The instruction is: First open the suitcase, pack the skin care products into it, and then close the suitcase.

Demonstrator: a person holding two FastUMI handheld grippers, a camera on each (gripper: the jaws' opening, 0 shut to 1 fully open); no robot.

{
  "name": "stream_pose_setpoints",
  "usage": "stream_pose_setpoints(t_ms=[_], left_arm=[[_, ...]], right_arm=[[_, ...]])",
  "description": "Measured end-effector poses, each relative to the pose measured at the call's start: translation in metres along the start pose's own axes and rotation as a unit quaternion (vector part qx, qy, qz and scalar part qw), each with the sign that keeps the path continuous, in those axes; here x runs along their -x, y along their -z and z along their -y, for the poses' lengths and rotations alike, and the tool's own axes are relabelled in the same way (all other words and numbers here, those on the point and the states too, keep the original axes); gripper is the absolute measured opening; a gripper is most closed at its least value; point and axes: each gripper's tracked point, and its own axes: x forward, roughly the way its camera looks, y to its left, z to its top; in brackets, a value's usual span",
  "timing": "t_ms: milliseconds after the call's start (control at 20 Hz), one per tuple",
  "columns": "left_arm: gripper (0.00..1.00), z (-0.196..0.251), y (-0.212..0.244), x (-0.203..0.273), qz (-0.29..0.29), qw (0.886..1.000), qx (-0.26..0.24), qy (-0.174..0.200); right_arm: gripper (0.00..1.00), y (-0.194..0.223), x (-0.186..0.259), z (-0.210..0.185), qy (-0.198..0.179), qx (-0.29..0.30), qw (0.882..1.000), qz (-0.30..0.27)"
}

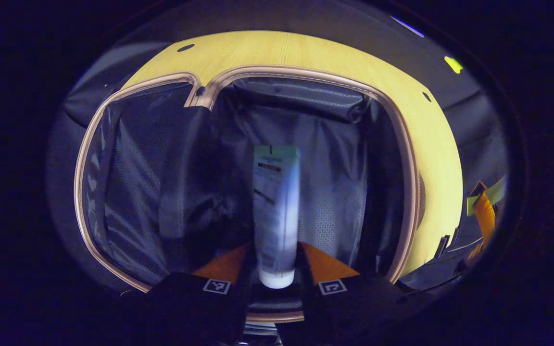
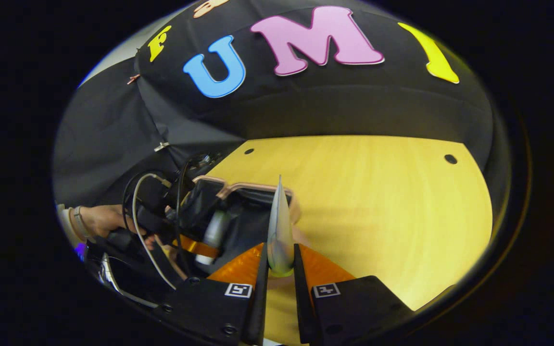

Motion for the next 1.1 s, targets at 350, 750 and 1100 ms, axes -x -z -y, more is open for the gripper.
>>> stream_pose_setpoints(t_ms=[350, 750, 1100], left_arm=[[0.79, -0.054, -0.046, 0.093, 0.158, 0.987, 0.008, 0.030], [0.80, -0.262, -0.024, 0.124, 0.172, 0.978, 0.070, -0.094], [0.81, -0.358, -0.037, 0.120, 0.211, 0.957, 0.163, -0.112]], right_arm=[[0.31, 0.048, -0.062, -0.068, 0.005, -0.015, 0.994, -0.104], [0.32, 0.103, -0.114, -0.060, 0.085, -0.134, 0.957, -0.243], [0.75, 0.051, -0.080, -0.095, 0.013, -0.098, 0.983, -0.152]])
